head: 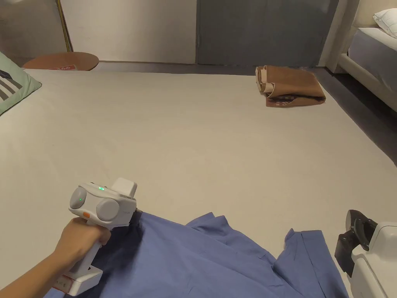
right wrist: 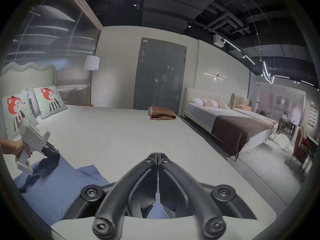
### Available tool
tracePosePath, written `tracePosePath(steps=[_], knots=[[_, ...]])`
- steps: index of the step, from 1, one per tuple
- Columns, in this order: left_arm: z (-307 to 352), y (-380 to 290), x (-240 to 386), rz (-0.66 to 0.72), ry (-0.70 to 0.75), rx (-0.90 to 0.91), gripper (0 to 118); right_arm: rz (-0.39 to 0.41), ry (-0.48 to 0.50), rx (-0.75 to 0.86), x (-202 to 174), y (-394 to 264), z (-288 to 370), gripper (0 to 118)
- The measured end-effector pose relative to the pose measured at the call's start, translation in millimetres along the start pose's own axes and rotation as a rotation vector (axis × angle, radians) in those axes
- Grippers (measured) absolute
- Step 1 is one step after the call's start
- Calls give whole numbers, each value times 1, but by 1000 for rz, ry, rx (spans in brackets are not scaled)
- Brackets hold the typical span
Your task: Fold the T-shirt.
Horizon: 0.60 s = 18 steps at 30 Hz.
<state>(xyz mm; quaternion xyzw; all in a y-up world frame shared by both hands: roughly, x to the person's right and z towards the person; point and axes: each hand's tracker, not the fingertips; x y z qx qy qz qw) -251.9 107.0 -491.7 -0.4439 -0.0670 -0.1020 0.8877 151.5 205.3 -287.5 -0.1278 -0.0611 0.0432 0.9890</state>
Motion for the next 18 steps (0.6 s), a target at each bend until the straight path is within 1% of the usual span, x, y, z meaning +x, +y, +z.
tracePosePath(steps=[3,4,5,6,7,8,9,10,11,12,13,15,18], knots=[[19,2,-2,4,13,33,2,-51,-19,-97,16,-1,1,0],[27,3,-4,5,4,46,2,-88,-36,-128,24,-7,-3,1],[37,3,-4,14,9,61,2,-83,-50,-188,29,-15,-10,2],[43,4,-5,16,13,71,2,-67,-62,-272,34,-21,-16,6],[52,5,-6,20,10,87,2,-74,-72,-317,40,-28,-19,23],[62,5,-7,24,6,107,2,-76,-75,-369,45,-37,-23,45],[72,5,-7,28,6,131,2,-106,-63,-416,52,-48,-26,72],[80,6,-5,28,-1,134,2,-115,-53,-446,55,-56,-29,102],[89,7,-4,25,-10,148,2,-126,-49,-514,58,-64,-33,111],[98,7,-4,24,-16,163,2,-132,-72,-555,58,-72,-34,113],[104,7,-3,20,-18,166,2,-135,-75,-551,57,-74,-29,113],[113,9,0,6,-13,185,2,-131,-46,-593,55,-82,-27,112],[123,9,3,5,-19,198,2,-149,-18,-668,48,-91,-26,113]])
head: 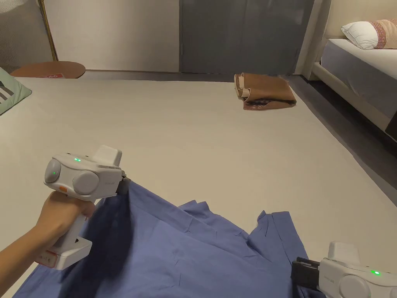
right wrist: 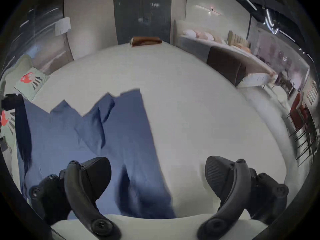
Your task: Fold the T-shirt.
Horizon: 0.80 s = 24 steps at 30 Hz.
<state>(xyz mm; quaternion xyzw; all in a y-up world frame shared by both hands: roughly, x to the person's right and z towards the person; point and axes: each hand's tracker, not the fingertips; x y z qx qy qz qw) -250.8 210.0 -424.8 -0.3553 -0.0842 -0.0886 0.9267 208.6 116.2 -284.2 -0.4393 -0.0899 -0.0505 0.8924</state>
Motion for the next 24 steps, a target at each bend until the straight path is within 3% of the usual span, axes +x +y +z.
tracePosePath(steps=[2,7,9,10,12,17,24], knots=[[5,0,1,1,-2,9,2,-4,7,-21,-4,-2,-6,108],[16,-7,3,13,3,27,2,38,32,-48,-13,-16,-23,56],[18,-11,3,21,18,35,2,87,27,-12,-17,-19,-21,51],[19,-13,1,31,20,34,2,117,18,-11,-18,-19,-19,42],[22,-17,-2,52,23,35,2,146,-2,14,-20,-20,-8,6],[42,-22,-14,106,42,67,2,121,-2,114,-15,-12,23,6],[83,-9,-41,172,83,183,2,180,35,347,-27,46,76,5]])
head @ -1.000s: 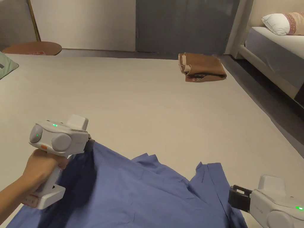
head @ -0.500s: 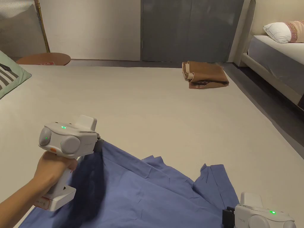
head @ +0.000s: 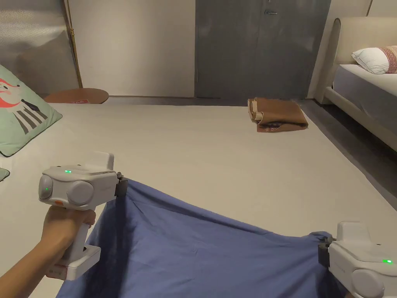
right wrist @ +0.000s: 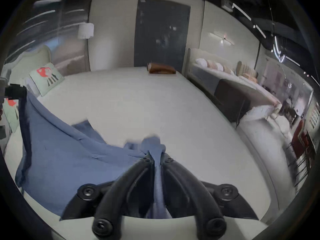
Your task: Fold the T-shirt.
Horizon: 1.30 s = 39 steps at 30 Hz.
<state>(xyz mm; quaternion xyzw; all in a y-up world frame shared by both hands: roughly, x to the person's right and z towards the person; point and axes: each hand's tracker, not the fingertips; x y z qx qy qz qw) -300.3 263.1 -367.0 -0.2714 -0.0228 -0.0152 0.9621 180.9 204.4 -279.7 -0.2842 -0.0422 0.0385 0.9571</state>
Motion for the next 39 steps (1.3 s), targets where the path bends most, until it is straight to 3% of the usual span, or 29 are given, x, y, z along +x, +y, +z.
tracePosePath(steps=[5,14,24,31,39], knots=[[36,40,-29,81,40,130,2,76,-22,225,-8,83,12,6],[87,135,-54,159,137,392,2,76,-25,581,-32,235,34,6],[92,248,-77,200,215,554,2,57,7,765,-45,362,37,5],[59,277,-87,240,239,615,2,83,16,822,-54,387,19,5],[-4,216,-91,199,236,513,2,94,68,721,-63,334,-41,5]])
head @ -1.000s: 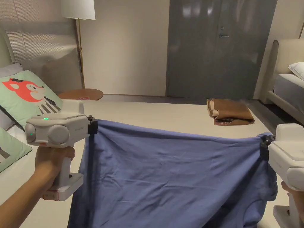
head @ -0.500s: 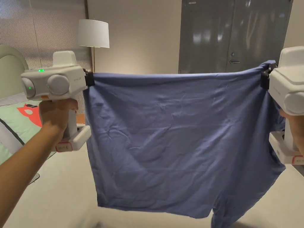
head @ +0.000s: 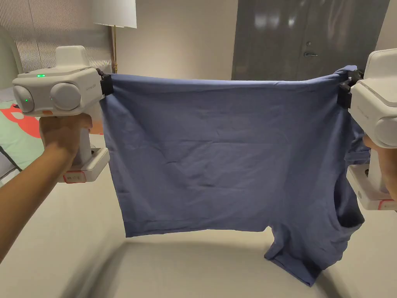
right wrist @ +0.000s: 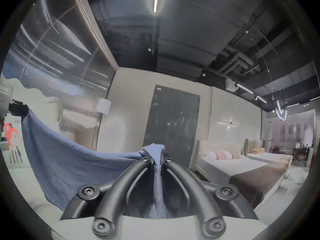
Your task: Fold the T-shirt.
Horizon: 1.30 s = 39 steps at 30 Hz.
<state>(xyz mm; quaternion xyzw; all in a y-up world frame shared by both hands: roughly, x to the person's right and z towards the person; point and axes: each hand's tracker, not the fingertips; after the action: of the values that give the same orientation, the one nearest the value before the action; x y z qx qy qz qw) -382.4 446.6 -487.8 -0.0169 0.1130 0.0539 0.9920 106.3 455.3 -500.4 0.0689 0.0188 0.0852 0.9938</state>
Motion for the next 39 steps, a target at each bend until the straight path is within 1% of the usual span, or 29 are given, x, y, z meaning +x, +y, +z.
tracePosePath(steps=[3,6,9,10,13,17,20,22,25,26,28,29,37,39], knots=[[-1,-49,-9,-12,-5,-65,2,-61,34,-73,-5,-44,4,5],[5,-94,-18,-11,-6,-148,2,-65,57,-166,-11,-90,12,5],[17,-133,-28,75,-2,-254,2,-89,79,-246,-15,-129,34,5],[24,-145,-30,89,-5,-265,2,-108,83,-257,-16,-142,41,5],[50,-179,-33,23,-3,-318,2,-130,100,-324,-16,-176,68,5],[97,-217,-43,-7,-11,-383,2,-204,113,-416,-10,-213,114,5],[140,-241,-51,-23,-14,-422,2,-238,127,-452,-6,-226,154,5],[168,-254,-60,-22,-14,-449,2,-247,137,-481,-4,-233,181,6],[209,-271,-70,-21,-14,-482,2,-298,148,-519,-2,-241,226,6],[223,-276,-74,-21,-15,-496,2,-304,146,-532,-1,-244,241,5],[246,-286,-82,22,-14,-526,2,-324,146,-552,0,-248,270,5],[257,-291,-86,22,-9,-529,2,-339,145,-571,1,-249,283,5],[329,-326,-116,-6,-11,-596,2,-369,150,-671,-6,-264,380,5],[340,-335,-123,-20,-8,-628,2,-358,149,-711,-10,-273,400,5]])
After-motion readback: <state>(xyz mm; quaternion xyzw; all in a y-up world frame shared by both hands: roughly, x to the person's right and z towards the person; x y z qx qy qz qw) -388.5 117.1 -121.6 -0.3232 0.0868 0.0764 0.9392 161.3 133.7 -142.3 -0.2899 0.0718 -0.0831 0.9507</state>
